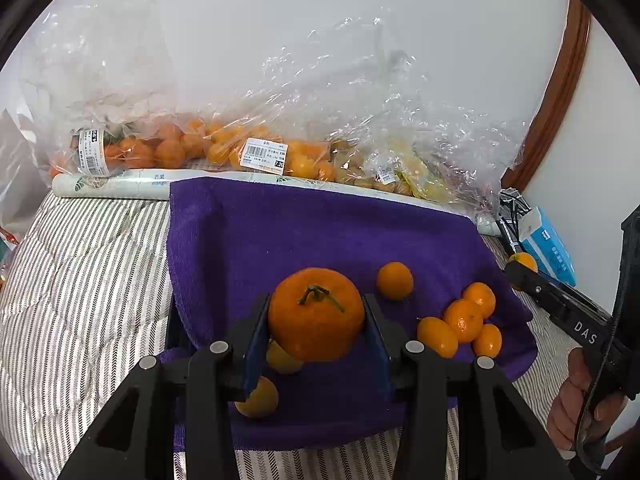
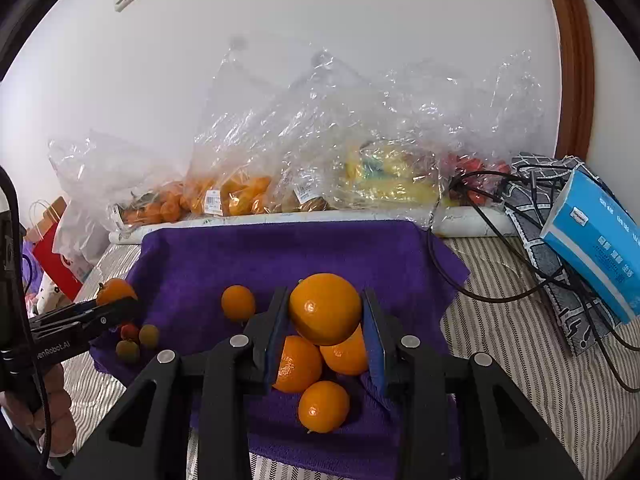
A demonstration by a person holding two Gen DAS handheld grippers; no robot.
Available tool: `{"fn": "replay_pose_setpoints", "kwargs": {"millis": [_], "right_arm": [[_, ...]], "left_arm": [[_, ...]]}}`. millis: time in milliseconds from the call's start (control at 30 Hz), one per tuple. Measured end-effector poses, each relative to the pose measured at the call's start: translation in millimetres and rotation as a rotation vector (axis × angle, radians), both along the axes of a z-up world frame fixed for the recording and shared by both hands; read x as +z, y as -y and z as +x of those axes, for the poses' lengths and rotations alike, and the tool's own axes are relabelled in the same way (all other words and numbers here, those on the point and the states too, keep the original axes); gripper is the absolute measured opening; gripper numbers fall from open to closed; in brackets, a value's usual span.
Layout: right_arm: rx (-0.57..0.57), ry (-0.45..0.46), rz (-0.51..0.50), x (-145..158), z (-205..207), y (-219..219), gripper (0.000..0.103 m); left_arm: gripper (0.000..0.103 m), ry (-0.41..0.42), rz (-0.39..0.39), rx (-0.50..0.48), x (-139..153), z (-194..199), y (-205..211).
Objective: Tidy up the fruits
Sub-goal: 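Lower both mandarins onto the purple towel and open both tools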
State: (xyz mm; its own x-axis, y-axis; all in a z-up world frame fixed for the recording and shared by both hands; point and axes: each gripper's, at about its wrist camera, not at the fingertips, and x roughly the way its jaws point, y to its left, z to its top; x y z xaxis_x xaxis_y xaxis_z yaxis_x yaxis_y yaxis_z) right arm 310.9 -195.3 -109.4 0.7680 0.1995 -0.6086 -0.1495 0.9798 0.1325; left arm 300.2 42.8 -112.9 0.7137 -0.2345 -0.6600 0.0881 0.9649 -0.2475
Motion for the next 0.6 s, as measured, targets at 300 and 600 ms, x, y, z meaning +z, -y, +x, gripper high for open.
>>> {"fn": "replay_pose_setpoints", "kwargs": {"millis": [300,600], "right_arm": [[0.040,-0.035,-0.040,-14.4,5.0,-17.5,0.035],[0.056,-0.056,-0.057,-20.1,7.9,-22.5,0.035]], "left_arm": [[0.042,-0.009,-0.004,0.004,-2.8,2.0,-2.4],[0.042,-0.020,-0.006,0.002,-5.4,3.1,-2.4]]}}
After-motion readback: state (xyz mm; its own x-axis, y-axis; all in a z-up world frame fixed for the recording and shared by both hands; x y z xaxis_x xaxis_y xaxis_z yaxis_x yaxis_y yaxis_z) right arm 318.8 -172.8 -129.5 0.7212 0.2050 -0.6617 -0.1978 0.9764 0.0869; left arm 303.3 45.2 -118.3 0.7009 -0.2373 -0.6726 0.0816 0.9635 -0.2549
